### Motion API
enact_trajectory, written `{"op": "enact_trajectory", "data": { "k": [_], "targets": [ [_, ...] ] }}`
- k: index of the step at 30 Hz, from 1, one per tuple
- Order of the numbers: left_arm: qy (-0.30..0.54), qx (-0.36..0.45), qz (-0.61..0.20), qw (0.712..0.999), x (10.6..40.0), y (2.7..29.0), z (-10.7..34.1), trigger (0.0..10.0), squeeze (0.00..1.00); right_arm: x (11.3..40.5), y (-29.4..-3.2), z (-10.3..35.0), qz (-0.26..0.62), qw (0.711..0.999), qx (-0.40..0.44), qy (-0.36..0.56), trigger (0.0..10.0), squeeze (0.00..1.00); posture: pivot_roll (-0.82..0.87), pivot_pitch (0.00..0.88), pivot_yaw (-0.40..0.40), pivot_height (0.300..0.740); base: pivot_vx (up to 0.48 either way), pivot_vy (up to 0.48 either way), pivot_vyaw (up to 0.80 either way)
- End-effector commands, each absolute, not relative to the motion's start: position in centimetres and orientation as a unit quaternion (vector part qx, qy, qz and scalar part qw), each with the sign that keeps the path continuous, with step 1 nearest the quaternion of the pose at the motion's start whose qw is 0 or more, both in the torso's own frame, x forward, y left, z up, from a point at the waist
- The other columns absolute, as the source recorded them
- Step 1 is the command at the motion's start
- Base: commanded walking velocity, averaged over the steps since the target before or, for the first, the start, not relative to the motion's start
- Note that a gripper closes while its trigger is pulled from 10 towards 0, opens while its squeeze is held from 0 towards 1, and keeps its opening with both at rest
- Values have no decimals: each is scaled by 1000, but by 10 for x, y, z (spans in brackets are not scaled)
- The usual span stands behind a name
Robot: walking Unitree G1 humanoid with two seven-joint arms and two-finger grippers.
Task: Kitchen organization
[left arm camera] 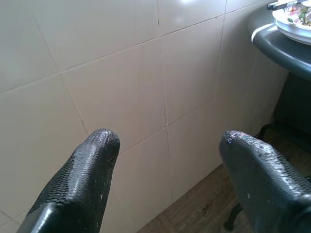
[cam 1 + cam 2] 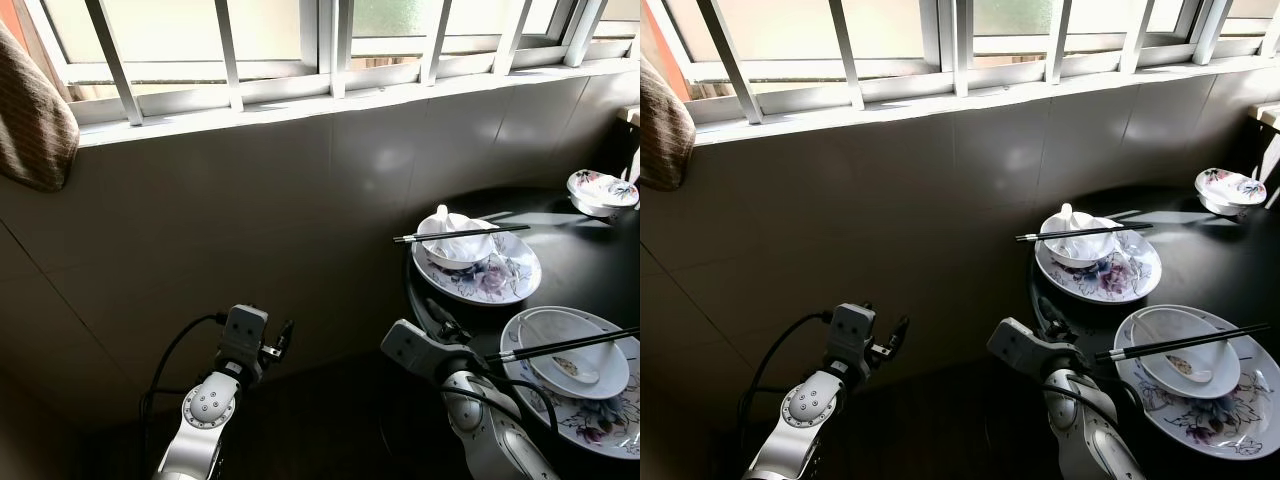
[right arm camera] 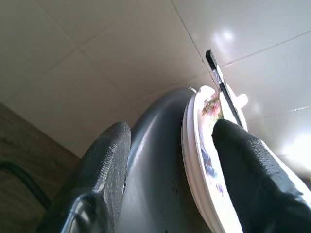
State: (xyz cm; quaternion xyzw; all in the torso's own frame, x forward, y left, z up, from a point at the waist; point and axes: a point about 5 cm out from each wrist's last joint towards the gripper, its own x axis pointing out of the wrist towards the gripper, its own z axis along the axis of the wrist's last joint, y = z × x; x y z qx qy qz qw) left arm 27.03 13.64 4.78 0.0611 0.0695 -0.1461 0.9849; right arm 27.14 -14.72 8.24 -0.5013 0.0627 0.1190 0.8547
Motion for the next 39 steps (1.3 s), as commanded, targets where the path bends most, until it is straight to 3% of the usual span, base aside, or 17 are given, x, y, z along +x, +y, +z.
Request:
{"op": "enact_trajectory", "data": {
  "k": [1, 12, 22, 25, 28, 39],
  "targets": [
    [68, 55, -145, 986, 272, 137, 48, 10000, 0, 276, -146, 89, 128, 868, -478, 45, 10000, 0, 4, 0, 30, 740, 0, 0, 0],
    [61, 53, -151, 985, 271, 137, 50, 10000, 0, 274, -135, 88, 169, 886, -431, 29, 10000, 0, 10, 0, 29, 740, 0, 461, 0],
    [55, 53, -149, 986, 272, 138, 51, 10000, 0, 277, -147, 82, 150, 895, -415, 58, 10000, 0, 13, 0, 28, 740, 0, 0, 0],
    [56, 51, -150, 986, 272, 138, 51, 10000, 0, 280, -157, 81, 123, 899, -413, 75, 10000, 0, 13, 0, 29, 740, 0, 0, -800],
    [57, 50, -150, 986, 273, 138, 51, 10000, 0, 282, -161, 83, 116, 886, -444, 66, 10000, 0, 12, 0, 30, 740, 0, 0, -800],
    [60, 46, -152, 985, 273, 138, 50, 10000, 0, 282, -153, 86, 148, 872, -466, 28, 10000, 0, 14, 0, 30, 740, 0, 0, -655]
  ]
}}
